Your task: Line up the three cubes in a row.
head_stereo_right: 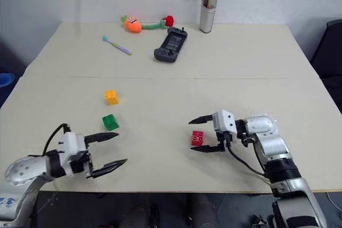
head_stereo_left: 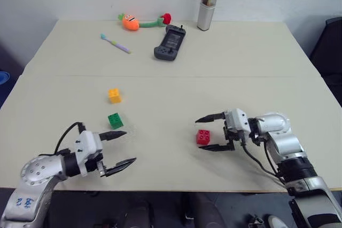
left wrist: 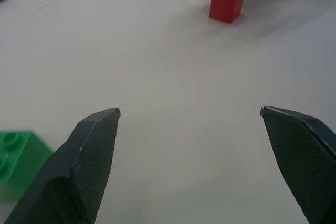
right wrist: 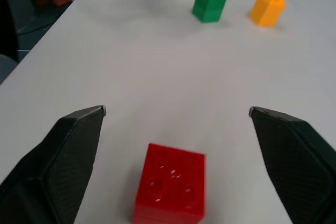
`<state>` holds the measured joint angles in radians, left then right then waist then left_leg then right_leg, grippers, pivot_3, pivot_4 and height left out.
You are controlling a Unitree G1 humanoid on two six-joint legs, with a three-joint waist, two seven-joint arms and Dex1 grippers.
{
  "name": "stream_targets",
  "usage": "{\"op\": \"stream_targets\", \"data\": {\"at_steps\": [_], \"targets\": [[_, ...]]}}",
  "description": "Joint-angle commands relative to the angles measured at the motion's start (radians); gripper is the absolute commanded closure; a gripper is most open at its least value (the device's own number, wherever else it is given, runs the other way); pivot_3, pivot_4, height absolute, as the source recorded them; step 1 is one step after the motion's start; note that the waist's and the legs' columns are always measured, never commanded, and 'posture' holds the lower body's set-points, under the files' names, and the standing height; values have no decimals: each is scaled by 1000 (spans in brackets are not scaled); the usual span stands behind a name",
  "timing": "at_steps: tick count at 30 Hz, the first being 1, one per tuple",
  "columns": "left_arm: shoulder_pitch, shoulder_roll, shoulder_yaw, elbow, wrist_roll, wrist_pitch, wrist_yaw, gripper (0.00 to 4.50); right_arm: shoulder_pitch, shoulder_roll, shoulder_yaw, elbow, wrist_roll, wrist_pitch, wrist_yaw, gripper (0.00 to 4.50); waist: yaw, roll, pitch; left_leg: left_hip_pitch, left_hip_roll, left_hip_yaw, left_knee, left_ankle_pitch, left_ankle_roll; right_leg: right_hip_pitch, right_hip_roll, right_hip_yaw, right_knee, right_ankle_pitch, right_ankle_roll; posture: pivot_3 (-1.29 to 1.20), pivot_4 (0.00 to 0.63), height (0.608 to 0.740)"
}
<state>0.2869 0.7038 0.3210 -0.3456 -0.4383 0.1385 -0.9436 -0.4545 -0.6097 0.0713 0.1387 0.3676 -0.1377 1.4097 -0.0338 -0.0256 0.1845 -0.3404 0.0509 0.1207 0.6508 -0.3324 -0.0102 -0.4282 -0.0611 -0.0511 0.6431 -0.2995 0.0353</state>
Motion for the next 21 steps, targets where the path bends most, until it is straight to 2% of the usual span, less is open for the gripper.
{"op": "stream_targets", "data": {"at_steps": [1, 3, 6, 8, 11, 15, 21], "targets": [[99, -27, 158, 20, -26, -27, 31, 0, 75, -41, -94, -164, 90, 81, -68, 41, 4, 0, 0, 0, 0, -1, 0, -1, 1, 0, 0, 0, -1, 0, 0, 0, 150, 740], [169, -57, 258, 86, -33, -50, 43, 0, 168, -41, -148, -213, 142, 99, -90, 41, 6, -1, -1, 0, 0, -1, 0, -2, 1, 1, 0, -1, -2, 0, -1, 0, 150, 740], [192, -81, 376, 209, -58, -52, 80, 0, 268, -1, -204, -235, 196, 56, -107, 41, 9, -2, -1, 1, 0, -2, 0, -2, 2, 2, 0, -2, -2, 0, -1, 0, 150, 740], [188, -75, 423, 298, -64, -58, 83, 0, 309, 35, -223, -217, 189, 6, -126, 41, 7, -2, -1, 0, 0, -2, 0, -2, 2, 2, 0, -2, -2, 0, -1, 0, 150, 740], [156, -53, 439, 371, -70, -55, 70, 0, 346, 31, -227, -197, 231, 40, -82, 41, 6, -2, -1, 1, 0, -1, 1, -2, 3, 2, 0, -1, -2, 0, 0, 0, 150, 740], [50, -13, 384, 378, -61, -51, 51, 0, 339, 40, -211, -234, 204, -10, -88, 41, 10, -2, -1, 1, 0, -1, 0, -2, 3, 2, -1, -2, -2, 0, -1, 0, 150, 740], [-222, 69, 149, 405, -42, 51, -40, 0, 311, 53, -176, -329, 210, 34, -154, 41, 9, -2, -1, 1, -1, -2, 0, -2, 2, 2, -1, -2, 0, 0, -1, 0, 150, 740]]}}
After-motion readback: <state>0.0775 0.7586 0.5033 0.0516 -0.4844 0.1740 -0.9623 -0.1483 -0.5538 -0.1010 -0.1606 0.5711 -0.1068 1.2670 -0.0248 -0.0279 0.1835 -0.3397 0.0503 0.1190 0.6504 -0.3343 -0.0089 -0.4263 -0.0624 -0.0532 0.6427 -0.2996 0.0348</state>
